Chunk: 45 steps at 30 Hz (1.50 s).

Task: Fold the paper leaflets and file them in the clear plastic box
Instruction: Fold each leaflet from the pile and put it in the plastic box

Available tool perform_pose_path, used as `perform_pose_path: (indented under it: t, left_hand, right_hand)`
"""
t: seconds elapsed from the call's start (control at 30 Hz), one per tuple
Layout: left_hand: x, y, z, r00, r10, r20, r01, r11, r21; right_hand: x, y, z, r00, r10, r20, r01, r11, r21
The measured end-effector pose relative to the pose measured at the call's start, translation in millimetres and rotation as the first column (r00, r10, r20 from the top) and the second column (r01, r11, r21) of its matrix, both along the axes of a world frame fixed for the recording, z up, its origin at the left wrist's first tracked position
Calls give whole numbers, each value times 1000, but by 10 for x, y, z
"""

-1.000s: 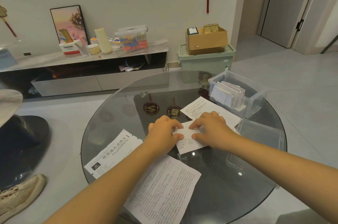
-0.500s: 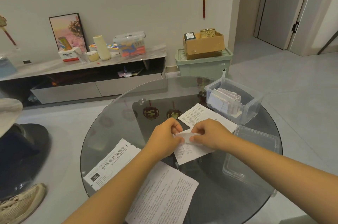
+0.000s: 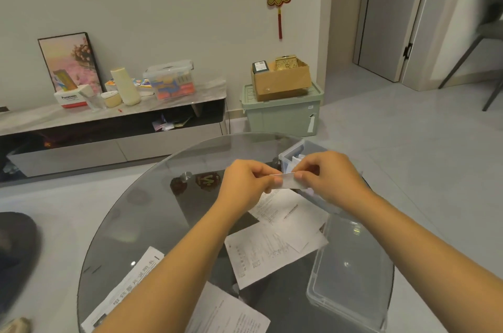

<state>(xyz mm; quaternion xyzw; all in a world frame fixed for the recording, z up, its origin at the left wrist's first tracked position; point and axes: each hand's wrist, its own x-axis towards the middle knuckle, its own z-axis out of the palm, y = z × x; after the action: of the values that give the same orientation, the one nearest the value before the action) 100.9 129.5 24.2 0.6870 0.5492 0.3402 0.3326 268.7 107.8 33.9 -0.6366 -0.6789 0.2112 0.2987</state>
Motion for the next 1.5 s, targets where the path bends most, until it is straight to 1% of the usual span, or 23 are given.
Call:
perform_pose_path:
  t: [0.17,0.3,0.37,0.4,0.47,0.53,0.57,0.63,0.7,0.77,0.87,1.13,1.27,1.4,1.5]
  left_hand:
    - [366,366,66,994,-84,63,85,996,-10]
    - [612,631,4,987,-151,53,149,988,33]
    - [690,725,-35,988,-154,14,152,985,79]
    - [723,775,-63,986,-159,-43,163,980,111]
    - [750,854,-113,950,-190,-248,243,949,200]
    - [771,912,-159,853,-235,-465,382,889,252]
    - [782,928,-184,804,-258,-536,444,860,251]
    - [828,948,-248,721,-287,-631,534,810,242]
    - [851,972,-326,647,-272,-712,592,768,244]
    - [854,990,-362,607,-239,-758,613,748,255]
    - [864,1007,-371,579,-211,-787,625,735,263]
    - [855,1002,-370,617,-230,-753,607,747,269]
    - [863,1016,-386,621,-220,-752,596,755,272]
    - [862,1024,-405,633,-214,-744,593,751,289]
    - [859,1030,-391,633,-248,-734,596,761,256]
  right_hand:
    - [308,186,18,991,-128,37,127,991,30]
    - [470,303,-52,967,-252,43,249,967,60]
    - [538,354,-95,946,-320,49,314,943,106]
    - [578,381,-116,934,-352,60,343,931,125]
    - [627,418,-139,911,-401,95,385,911,150]
    - [632,459,-158,895,-427,132,403,899,173]
    - [614,474,-164,891,-428,151,401,898,180]
    - [571,516,-195,883,-422,204,391,904,175]
    - [525,560,-226,870,-407,276,377,913,160]
    - [497,611,-255,849,-404,341,373,915,156]
    - [474,670,-282,802,-407,437,378,913,155]
    - [393,694,-314,745,-388,542,380,915,133]
    - [396,699,-312,751,-400,524,385,912,145]
    - [410,642,-231,764,-464,449,409,886,219]
    - [405,610,-234,766,-450,459,400,893,207]
